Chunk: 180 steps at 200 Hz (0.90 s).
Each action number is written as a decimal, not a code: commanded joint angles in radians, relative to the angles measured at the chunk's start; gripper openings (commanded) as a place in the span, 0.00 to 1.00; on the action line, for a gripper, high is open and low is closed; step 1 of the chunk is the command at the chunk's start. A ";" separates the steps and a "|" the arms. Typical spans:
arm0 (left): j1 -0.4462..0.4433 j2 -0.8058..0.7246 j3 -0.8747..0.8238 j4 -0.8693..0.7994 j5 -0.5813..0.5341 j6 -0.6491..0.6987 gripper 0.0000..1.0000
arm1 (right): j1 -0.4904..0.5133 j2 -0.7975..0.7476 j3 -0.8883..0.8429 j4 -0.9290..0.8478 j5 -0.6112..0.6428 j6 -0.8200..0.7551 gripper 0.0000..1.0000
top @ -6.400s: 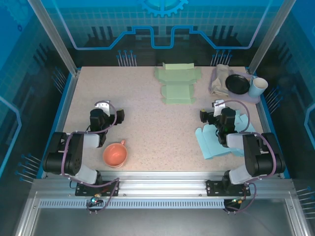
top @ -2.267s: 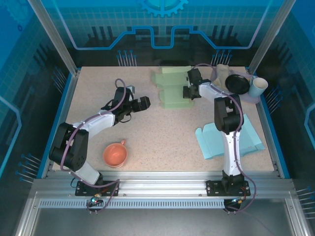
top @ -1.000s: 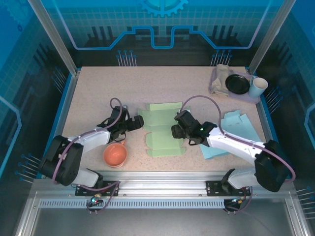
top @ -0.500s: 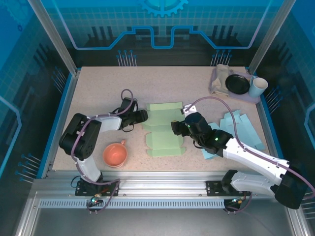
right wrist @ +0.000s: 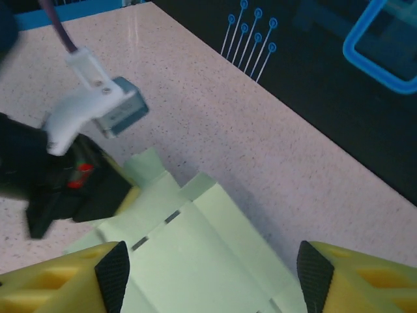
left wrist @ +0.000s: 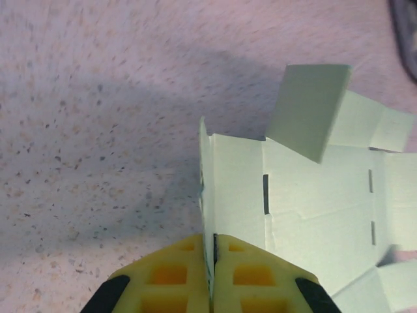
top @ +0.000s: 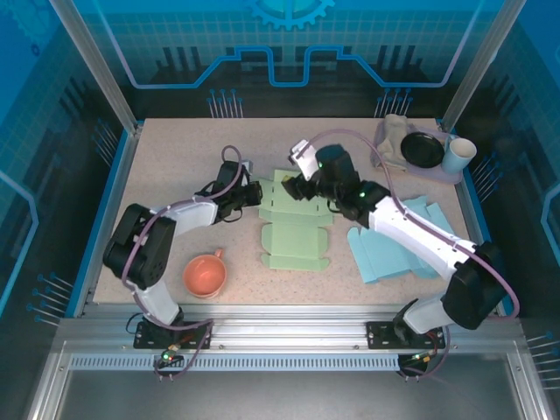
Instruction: Fold the paper box
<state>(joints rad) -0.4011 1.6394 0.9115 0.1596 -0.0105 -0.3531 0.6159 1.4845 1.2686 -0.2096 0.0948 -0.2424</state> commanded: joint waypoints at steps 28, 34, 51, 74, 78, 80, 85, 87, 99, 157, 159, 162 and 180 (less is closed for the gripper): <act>-0.140 -0.190 -0.245 0.249 -0.234 0.282 0.00 | -0.078 0.053 0.023 -0.199 -0.251 -0.486 0.55; -0.154 -0.199 -0.266 0.278 -0.266 0.301 0.00 | -0.090 0.055 0.011 -0.193 -0.261 -0.516 0.55; -0.174 -0.202 -0.313 0.340 -0.334 0.330 0.00 | -0.137 0.068 -0.012 -0.177 -0.278 -0.526 0.55; -0.180 -0.203 -0.377 0.437 -0.370 0.335 0.00 | -0.194 0.099 -0.029 -0.204 -0.327 -0.550 0.55; -0.181 -0.205 -0.384 0.447 -0.371 0.335 0.00 | -0.199 0.105 -0.031 -0.216 -0.342 -0.560 0.55; -0.180 -0.206 -0.387 0.454 -0.373 0.336 0.00 | -0.202 0.109 -0.031 -0.221 -0.352 -0.564 0.55; -0.182 -0.207 -0.395 0.468 -0.373 0.336 0.00 | -0.207 0.120 -0.028 -0.232 -0.369 -0.570 0.55; -0.183 -0.208 -0.397 0.471 -0.373 0.337 0.00 | -0.208 0.124 -0.028 -0.237 -0.375 -0.572 0.55; -0.187 -0.213 -0.413 0.499 -0.362 0.343 0.00 | -0.211 0.152 -0.015 -0.259 -0.406 -0.580 0.54; -0.205 -0.200 -0.444 0.590 -0.317 0.379 0.00 | -0.238 0.292 0.118 -0.414 -0.423 -0.598 0.50; -0.205 -0.200 -0.444 0.590 -0.316 0.379 0.00 | -0.238 0.293 0.120 -0.418 -0.420 -0.598 0.50; -0.206 -0.200 -0.442 0.590 -0.315 0.379 0.00 | -0.239 0.295 0.121 -0.421 -0.418 -0.598 0.49; -0.211 -0.208 -0.438 0.584 -0.318 0.378 0.00 | -0.239 0.298 0.124 -0.434 -0.415 -0.603 0.49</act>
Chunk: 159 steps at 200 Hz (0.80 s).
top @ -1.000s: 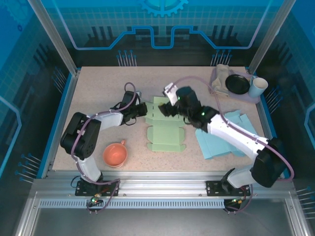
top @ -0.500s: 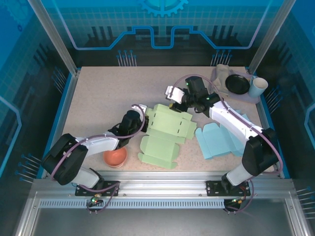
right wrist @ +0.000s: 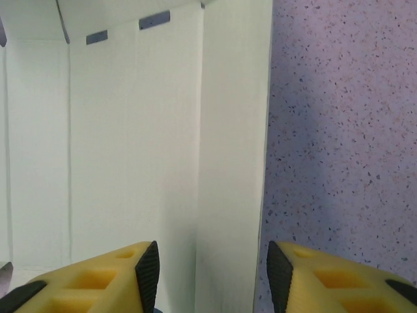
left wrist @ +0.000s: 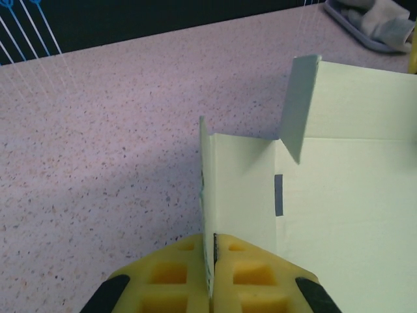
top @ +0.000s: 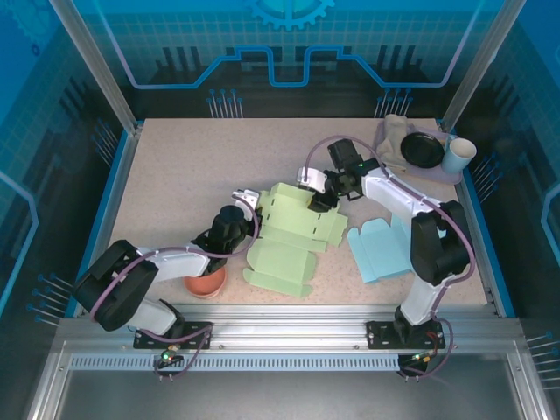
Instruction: Fold the paper box
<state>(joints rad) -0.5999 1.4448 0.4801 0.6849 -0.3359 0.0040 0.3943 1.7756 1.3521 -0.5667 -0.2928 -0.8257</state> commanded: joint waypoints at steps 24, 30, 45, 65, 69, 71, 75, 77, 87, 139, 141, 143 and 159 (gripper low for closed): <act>-0.017 -0.030 -0.010 0.048 -0.014 0.021 0.00 | -0.017 0.000 0.040 -0.100 -0.028 -0.031 0.47; -0.016 -0.035 -0.014 0.048 -0.018 0.021 0.00 | -0.016 0.001 0.042 -0.105 -0.025 -0.034 0.46; -0.017 -0.046 -0.020 0.046 -0.018 0.018 0.00 | -0.015 0.010 0.051 -0.124 -0.026 -0.039 0.43; -0.018 -0.058 -0.021 0.045 -0.012 0.010 0.00 | -0.015 0.032 0.075 -0.166 -0.030 -0.050 0.37; -0.018 -0.058 -0.020 0.041 -0.013 0.008 0.00 | -0.014 0.036 0.082 -0.175 -0.030 -0.052 0.34; -0.018 -0.059 -0.019 0.040 -0.013 0.009 0.00 | -0.015 0.040 0.087 -0.179 -0.031 -0.053 0.33; -0.017 -0.058 -0.015 0.036 -0.014 0.009 0.00 | -0.015 0.043 0.094 -0.189 -0.030 -0.053 0.31; -0.018 -0.057 -0.014 0.033 -0.016 0.010 0.00 | -0.015 0.046 0.097 -0.194 -0.029 -0.052 0.31; -0.018 -0.052 -0.008 0.025 -0.020 0.010 0.00 | -0.016 0.051 0.109 -0.209 -0.025 -0.052 0.29; -0.018 -0.056 -0.013 0.032 -0.023 0.005 0.00 | -0.014 0.059 0.107 -0.202 0.026 -0.050 0.29; -0.019 -0.056 -0.012 0.030 -0.021 0.005 0.00 | -0.015 0.061 0.107 -0.201 0.028 -0.049 0.28; -0.018 -0.056 -0.011 0.030 -0.021 0.004 0.00 | -0.015 0.062 0.107 -0.201 0.031 -0.049 0.29; -0.018 -0.052 -0.010 0.026 -0.021 -0.001 0.00 | -0.015 0.071 0.111 -0.203 0.049 -0.048 0.29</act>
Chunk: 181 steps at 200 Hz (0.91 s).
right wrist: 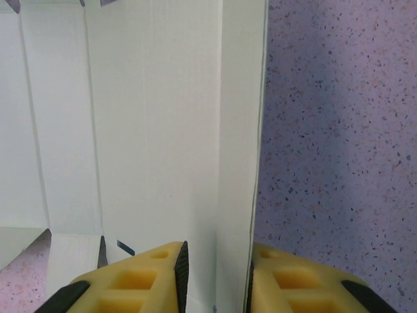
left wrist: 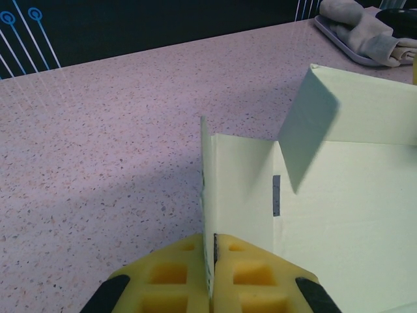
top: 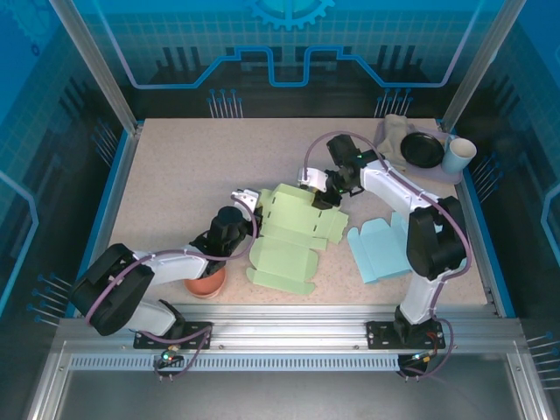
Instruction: Fold the paper box
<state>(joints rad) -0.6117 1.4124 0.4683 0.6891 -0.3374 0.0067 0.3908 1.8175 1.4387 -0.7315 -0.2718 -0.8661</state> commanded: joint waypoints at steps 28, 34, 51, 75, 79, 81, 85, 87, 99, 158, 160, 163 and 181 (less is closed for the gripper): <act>-0.007 -0.013 0.000 0.027 -0.030 -0.009 0.00 | -0.011 0.025 0.025 -0.040 0.040 -0.008 0.20; -0.007 -0.011 0.004 0.020 -0.035 -0.010 0.00 | -0.011 0.018 0.024 -0.038 0.043 -0.006 0.16; -0.006 -0.005 0.023 -0.014 -0.070 -0.023 0.00 | -0.006 -0.009 0.017 -0.030 0.057 0.001 0.07; -0.006 0.000 0.047 -0.061 -0.150 -0.060 0.00 | 0.010 -0.042 0.005 -0.023 0.087 0.000 0.00; -0.004 -0.002 0.053 -0.073 -0.168 -0.074 0.00 | 0.013 -0.045 0.003 -0.023 0.095 0.000 0.00; -0.004 -0.003 0.056 -0.080 -0.176 -0.081 0.00 | 0.016 -0.046 0.004 -0.022 0.098 -0.002 0.00; -0.003 -0.009 0.060 -0.096 -0.191 -0.101 0.00 | 0.019 -0.048 0.002 -0.021 0.109 -0.002 0.00; -0.001 -0.013 0.062 -0.105 -0.200 -0.112 0.00 | 0.021 -0.049 0.001 -0.020 0.113 -0.002 0.00; 0.018 -0.050 0.084 -0.182 -0.205 -0.199 0.00 | 0.028 -0.053 -0.001 -0.013 0.133 -0.001 0.00; 0.081 -0.328 0.280 -0.661 0.023 -0.571 0.03 | 0.043 -0.048 0.015 -0.008 0.161 0.016 0.00; 0.080 -0.332 0.287 -0.666 0.032 -0.577 0.04 | 0.043 -0.048 0.015 -0.008 0.162 0.017 0.00; 0.080 -0.336 0.296 -0.676 0.043 -0.587 0.05 | 0.043 -0.048 0.017 -0.009 0.162 0.019 0.00; 0.080 -0.336 0.361 -0.734 0.108 -0.634 0.20 | 0.043 -0.049 0.023 -0.013 0.167 0.031 0.00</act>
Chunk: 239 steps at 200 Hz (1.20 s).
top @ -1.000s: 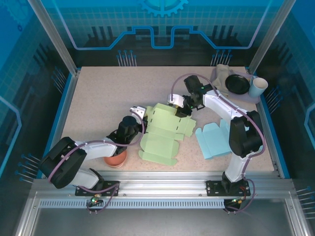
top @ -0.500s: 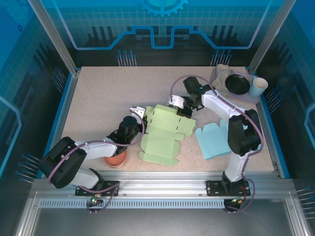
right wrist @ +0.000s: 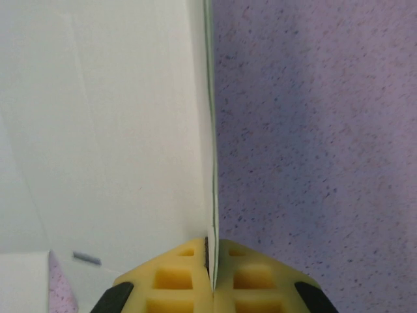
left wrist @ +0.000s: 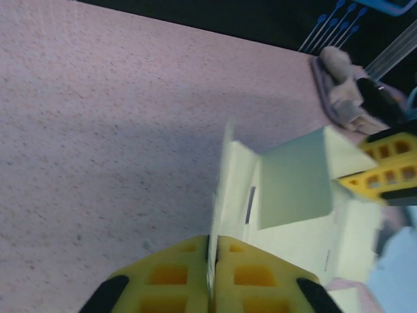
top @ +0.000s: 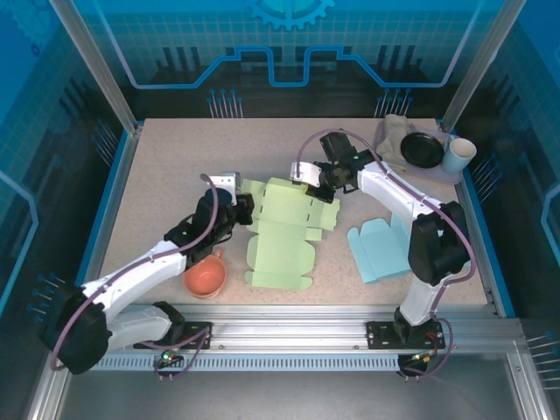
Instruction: Fold the paper box
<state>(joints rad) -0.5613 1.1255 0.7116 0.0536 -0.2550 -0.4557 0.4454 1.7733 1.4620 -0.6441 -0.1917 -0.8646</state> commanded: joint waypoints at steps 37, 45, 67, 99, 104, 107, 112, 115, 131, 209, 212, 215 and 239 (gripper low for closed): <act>0.022 -0.006 0.212 -0.210 -0.031 -0.170 0.27 | -0.011 -0.020 -0.008 -0.088 0.098 0.037 0.00; 0.023 -0.001 0.214 -0.216 -0.051 -0.170 0.26 | -0.012 -0.026 -0.009 -0.084 0.097 0.039 0.00; 0.023 0.040 0.212 -0.152 0.033 -0.190 0.27 | -0.011 -0.037 -0.016 -0.067 0.086 0.042 0.00; 0.004 0.181 0.301 -0.125 0.131 -0.220 0.39 | -0.011 -0.038 -0.018 -0.068 0.087 0.042 0.00; 0.004 0.205 0.316 -0.128 0.127 -0.227 0.41 | -0.011 -0.037 -0.019 -0.069 0.086 0.041 0.00; 0.004 0.217 0.324 -0.131 0.122 -0.233 0.42 | -0.011 -0.037 -0.020 -0.069 0.083 0.042 0.00; 0.004 0.239 0.338 -0.137 0.113 -0.241 0.43 | -0.012 -0.037 -0.019 -0.069 0.080 0.041 0.00; 0.004 0.251 0.344 -0.140 0.107 -0.243 0.43 | -0.011 -0.038 -0.020 -0.070 0.079 0.041 0.00; 0.003 0.309 0.383 -0.147 0.078 -0.254 0.43 | -0.011 -0.046 -0.021 -0.068 0.064 0.041 0.00; -0.001 0.418 0.375 -0.062 0.121 -0.350 0.40 | -0.014 -0.060 -0.031 -0.052 0.038 0.042 0.00; -0.003 0.417 0.373 -0.059 0.120 -0.354 0.40 | -0.014 -0.061 -0.032 -0.052 0.037 0.042 0.00; -0.005 0.418 0.372 -0.058 0.119 -0.358 0.40 | -0.014 -0.061 -0.034 -0.051 0.035 0.042 0.00; -0.017 0.414 0.358 -0.047 0.114 -0.393 0.41 | -0.014 -0.064 -0.038 -0.042 0.032 0.044 0.00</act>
<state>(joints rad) -0.5617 1.5349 1.0908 -0.0326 -0.1593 -0.7895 0.4332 1.7401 1.4326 -0.6960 -0.1192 -0.8349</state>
